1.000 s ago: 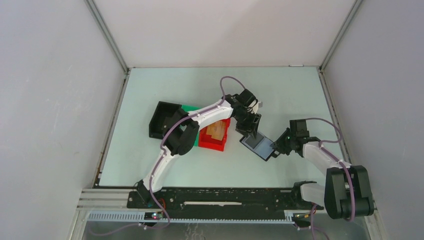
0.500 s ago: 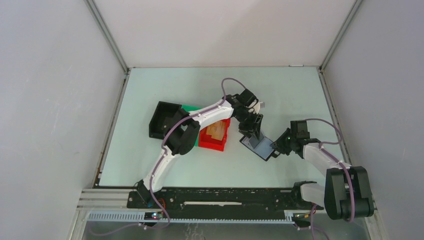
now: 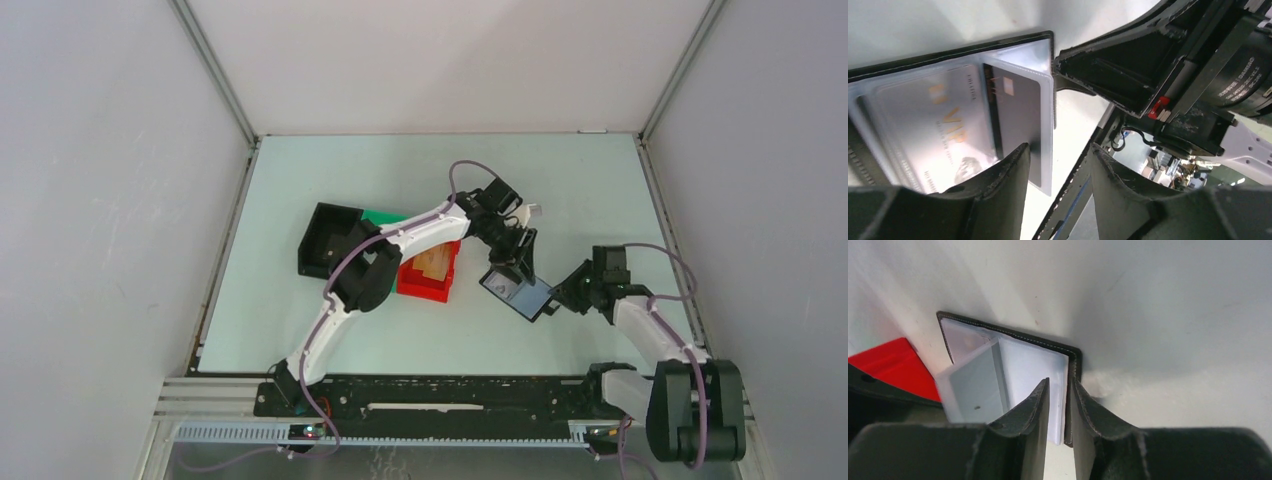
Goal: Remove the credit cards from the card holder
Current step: Remove the credit card from the card holder.
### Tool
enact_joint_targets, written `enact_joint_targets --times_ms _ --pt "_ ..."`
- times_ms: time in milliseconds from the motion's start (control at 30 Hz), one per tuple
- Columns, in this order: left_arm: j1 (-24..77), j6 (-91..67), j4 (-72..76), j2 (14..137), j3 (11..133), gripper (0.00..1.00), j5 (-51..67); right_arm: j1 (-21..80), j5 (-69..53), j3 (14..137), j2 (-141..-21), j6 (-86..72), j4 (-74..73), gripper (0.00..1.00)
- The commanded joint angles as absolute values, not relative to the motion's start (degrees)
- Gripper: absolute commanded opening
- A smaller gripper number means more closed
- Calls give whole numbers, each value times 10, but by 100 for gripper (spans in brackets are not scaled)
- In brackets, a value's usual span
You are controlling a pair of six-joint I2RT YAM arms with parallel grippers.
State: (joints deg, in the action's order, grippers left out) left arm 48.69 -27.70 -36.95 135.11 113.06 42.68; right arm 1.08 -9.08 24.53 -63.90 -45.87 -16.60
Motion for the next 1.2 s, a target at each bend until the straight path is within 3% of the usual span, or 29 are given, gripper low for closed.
enact_joint_targets --times_ms 0,333,567,1167 --pt "517 -317 -311 1306 1124 52 476 -35 -80 244 -578 -448 -212 31" --pt "459 -345 -269 1234 1022 50 409 -81 -176 247 -496 -430 -216 34" --pt "450 -356 -251 1251 1004 50 430 -5 -160 250 -557 -458 -171 31" --pt "460 -339 -275 1324 1042 54 448 -2 -172 237 -648 -477 -121 35"
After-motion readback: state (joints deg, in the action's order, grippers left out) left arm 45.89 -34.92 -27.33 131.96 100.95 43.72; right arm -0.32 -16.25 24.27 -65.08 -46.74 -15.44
